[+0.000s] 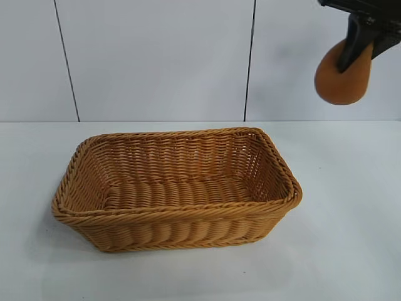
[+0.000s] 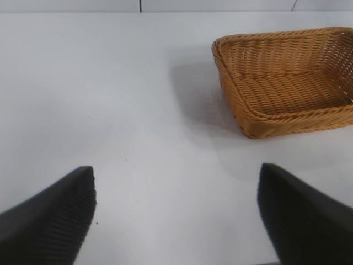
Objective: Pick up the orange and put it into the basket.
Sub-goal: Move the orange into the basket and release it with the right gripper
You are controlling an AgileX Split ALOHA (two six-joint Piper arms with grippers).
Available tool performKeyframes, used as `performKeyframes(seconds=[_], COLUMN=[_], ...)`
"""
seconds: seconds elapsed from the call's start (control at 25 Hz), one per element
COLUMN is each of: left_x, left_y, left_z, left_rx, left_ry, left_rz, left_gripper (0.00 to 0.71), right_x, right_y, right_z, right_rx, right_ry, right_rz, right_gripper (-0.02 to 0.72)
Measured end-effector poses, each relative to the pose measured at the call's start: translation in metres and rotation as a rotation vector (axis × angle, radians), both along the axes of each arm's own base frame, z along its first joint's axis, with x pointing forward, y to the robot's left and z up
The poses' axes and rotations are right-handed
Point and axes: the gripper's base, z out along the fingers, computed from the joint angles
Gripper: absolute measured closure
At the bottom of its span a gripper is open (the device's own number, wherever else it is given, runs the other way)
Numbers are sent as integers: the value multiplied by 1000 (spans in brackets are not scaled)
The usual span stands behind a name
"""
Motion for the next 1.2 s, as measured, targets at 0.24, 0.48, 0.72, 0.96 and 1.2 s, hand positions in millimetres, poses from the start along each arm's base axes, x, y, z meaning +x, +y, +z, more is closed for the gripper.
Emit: performKeyframes(seconds=[0.24,0.48,0.72,0.96,1.2], left_x=[0,0,0,0,0], left_y=[0,0,0,0,0], left_z=[0,0,0,0,0], left_rx=[0,0,0,0,0], left_ry=[0,0,0,0,0], left_rz=[0,0,0,0,0], left_gripper=[133,133,133,133,133], right_x=[-25,-57,-61,-43,-31], right_y=[91,162,186,196,204], right_z=[2,4,-16,-72,-133], right_rx=[34,70,71,11,-26], right_ry=[-32,-109,-82,-19,61], right_rz=[216,387,411,399,386], right_gripper=[666,666,666,666,666])
